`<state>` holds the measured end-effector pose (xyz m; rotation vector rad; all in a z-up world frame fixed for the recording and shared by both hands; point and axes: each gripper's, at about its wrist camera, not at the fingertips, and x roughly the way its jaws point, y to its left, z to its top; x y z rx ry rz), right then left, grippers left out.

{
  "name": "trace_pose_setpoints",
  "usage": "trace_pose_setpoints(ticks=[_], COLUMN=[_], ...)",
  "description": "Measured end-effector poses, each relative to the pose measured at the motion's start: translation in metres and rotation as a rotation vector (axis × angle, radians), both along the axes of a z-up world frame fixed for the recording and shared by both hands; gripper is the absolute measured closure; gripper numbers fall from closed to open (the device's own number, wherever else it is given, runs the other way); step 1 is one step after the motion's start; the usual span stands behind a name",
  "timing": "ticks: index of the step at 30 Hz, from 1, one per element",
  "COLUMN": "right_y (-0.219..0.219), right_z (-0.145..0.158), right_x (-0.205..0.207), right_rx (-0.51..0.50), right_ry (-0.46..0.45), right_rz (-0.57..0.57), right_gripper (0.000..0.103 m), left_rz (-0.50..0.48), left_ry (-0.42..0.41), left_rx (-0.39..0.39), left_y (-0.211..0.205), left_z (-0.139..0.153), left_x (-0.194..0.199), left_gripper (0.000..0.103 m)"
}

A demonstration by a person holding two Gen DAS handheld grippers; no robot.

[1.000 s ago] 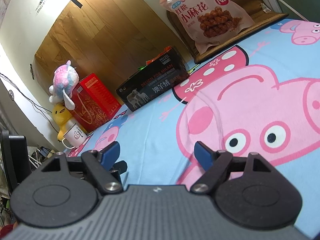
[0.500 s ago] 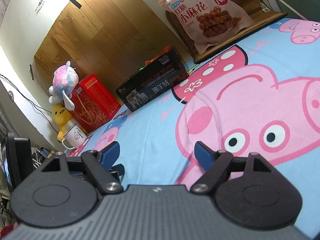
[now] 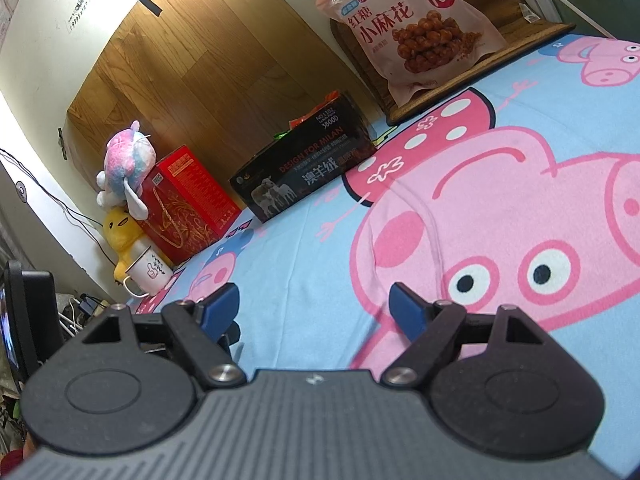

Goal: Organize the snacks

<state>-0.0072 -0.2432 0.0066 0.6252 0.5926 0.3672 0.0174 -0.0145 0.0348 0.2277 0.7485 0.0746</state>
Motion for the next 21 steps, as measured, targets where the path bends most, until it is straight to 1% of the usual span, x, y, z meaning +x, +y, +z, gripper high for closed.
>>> trace_pose_setpoints(ticks=[11,17,21], right_y=[0.0,-0.0002,-0.0004], right_z=[-0.0007,-0.0019,-0.0015], right_x=[0.0003,-0.0001,-0.0001], right_rx=[0.001,0.003,0.003], right_ry=[0.001,0.002,0.003], right_rz=[-0.002,-0.007,-0.007], right_gripper=[0.019,0.019,0.019], left_rz=[-0.02,-0.021,-0.023], left_ry=[-0.003,0.022,0.012], left_rx=[0.007,0.014,0.019], left_y=[-0.0029,-0.0043,-0.005], left_z=[0.0017,-0.0009,-0.0004], left_x=[-0.0021,-0.0021,-0.0037], left_gripper=[0.0,0.0,0.0])
